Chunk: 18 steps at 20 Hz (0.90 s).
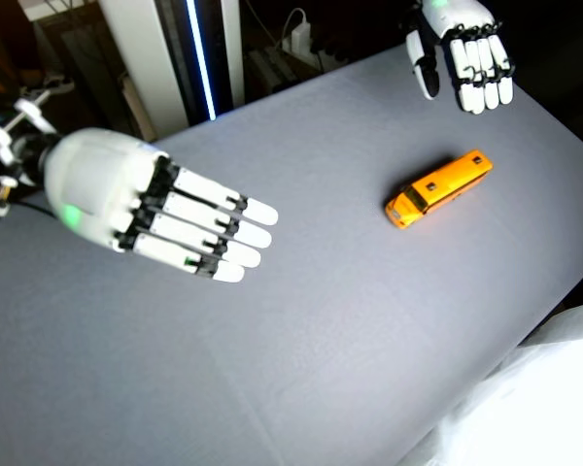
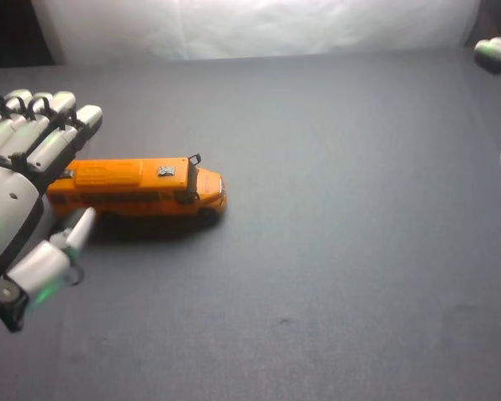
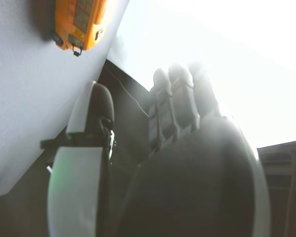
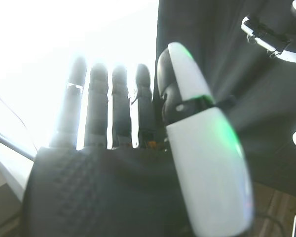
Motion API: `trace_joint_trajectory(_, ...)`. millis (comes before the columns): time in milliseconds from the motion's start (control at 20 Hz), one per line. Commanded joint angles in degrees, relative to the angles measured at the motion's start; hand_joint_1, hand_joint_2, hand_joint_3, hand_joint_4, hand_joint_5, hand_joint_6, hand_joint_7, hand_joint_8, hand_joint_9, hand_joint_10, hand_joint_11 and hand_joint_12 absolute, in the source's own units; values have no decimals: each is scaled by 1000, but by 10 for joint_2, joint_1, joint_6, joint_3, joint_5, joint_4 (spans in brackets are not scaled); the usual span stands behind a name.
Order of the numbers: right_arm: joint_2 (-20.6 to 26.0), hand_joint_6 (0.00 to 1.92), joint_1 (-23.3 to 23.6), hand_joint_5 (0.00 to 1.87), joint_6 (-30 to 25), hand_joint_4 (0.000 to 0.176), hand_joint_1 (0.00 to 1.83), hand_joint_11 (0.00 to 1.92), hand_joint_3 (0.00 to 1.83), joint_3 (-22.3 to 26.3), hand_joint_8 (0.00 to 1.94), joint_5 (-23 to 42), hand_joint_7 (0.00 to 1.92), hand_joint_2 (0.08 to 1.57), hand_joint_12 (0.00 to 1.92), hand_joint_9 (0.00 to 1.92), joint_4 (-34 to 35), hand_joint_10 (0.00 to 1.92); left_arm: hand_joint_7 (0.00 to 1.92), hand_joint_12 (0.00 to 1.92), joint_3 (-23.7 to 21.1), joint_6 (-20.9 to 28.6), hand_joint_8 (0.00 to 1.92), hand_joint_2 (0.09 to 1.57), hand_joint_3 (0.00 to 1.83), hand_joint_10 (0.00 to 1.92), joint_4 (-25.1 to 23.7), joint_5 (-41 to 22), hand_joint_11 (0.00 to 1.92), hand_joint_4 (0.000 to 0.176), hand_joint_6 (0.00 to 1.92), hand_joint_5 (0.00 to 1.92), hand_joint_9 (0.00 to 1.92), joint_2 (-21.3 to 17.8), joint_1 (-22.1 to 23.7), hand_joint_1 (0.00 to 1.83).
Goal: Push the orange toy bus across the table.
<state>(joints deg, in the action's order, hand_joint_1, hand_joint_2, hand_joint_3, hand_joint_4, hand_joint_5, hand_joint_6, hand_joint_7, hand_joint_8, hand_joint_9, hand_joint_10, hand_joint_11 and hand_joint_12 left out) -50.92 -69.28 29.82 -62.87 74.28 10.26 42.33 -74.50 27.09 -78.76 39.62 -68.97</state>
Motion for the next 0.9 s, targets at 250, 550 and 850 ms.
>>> trace_joint_trajectory(250,-2,1,6,75,-3,0,399,11,3,-4,3,66,32,1450,17,1,2,0,7,2,6,-15,0,1538,14,0,17,-51,3,0,0,50,3,2,2,0)
trace_joint_trajectory(550,-3,2,6,7,-3,0,277,0,0,-7,0,57,0,1440,0,0,2,0,0,7,13,-59,0,1502,0,0,89,-31,16,0,0,0,0,-2,-9,0)
trace_joint_trajectory(850,-8,6,7,31,-3,0,333,0,0,-9,2,54,6,1432,0,0,2,0,0,16,19,-99,0,1518,4,0,153,-22,34,0,0,0,0,-4,-23,0)
